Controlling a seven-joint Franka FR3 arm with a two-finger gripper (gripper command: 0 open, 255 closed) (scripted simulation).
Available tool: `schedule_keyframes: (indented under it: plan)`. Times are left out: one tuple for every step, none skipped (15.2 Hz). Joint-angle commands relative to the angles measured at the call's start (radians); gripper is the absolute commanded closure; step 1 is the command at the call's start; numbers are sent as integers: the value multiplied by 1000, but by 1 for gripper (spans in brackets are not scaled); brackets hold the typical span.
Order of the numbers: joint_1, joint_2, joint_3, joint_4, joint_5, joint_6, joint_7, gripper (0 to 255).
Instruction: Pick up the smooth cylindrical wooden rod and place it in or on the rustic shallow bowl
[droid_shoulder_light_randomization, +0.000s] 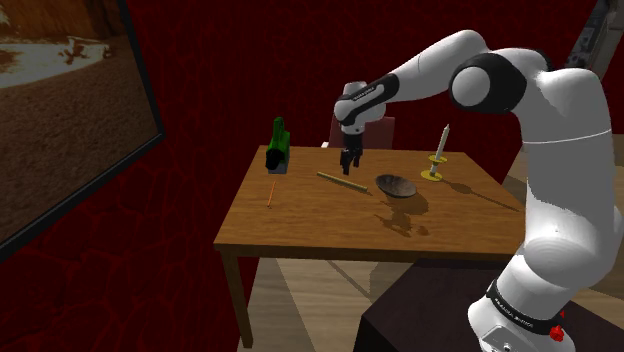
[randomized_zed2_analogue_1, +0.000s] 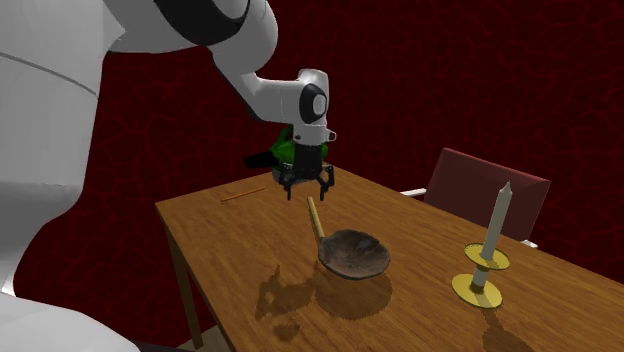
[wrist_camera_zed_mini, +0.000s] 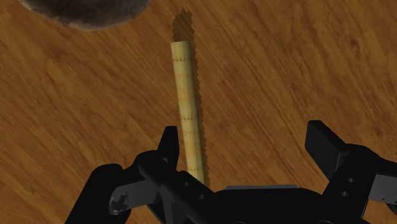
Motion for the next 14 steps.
schedule_keyframes:
  plan:
    - [-14,95,5,113,7,-17,-21,0]
    - [-20,140,9,168,9,-27,-28,0]
    - [-26,186,12,226,11,-40,-34,0]
    - [-31,233,15,288,12,-54,-40,0]
    - [-37,283,19,355,13,-71,-45,0]
    - [-42,331,22,422,14,-90,-49,0]
    - [-42,335,22,415,14,-79,-50,0]
    - [-42,339,23,409,15,-68,-50,0]
    - [-42,343,23,403,15,-58,-51,0]
    - [-42,348,24,397,16,-47,-51,0]
    - [-42,353,24,391,17,-37,-52,0]
    - [-41,358,25,386,17,-26,-52,0]
    - [-41,363,25,381,18,-16,-53,0]
    - [-41,366,26,378,18,-10,-53,0]
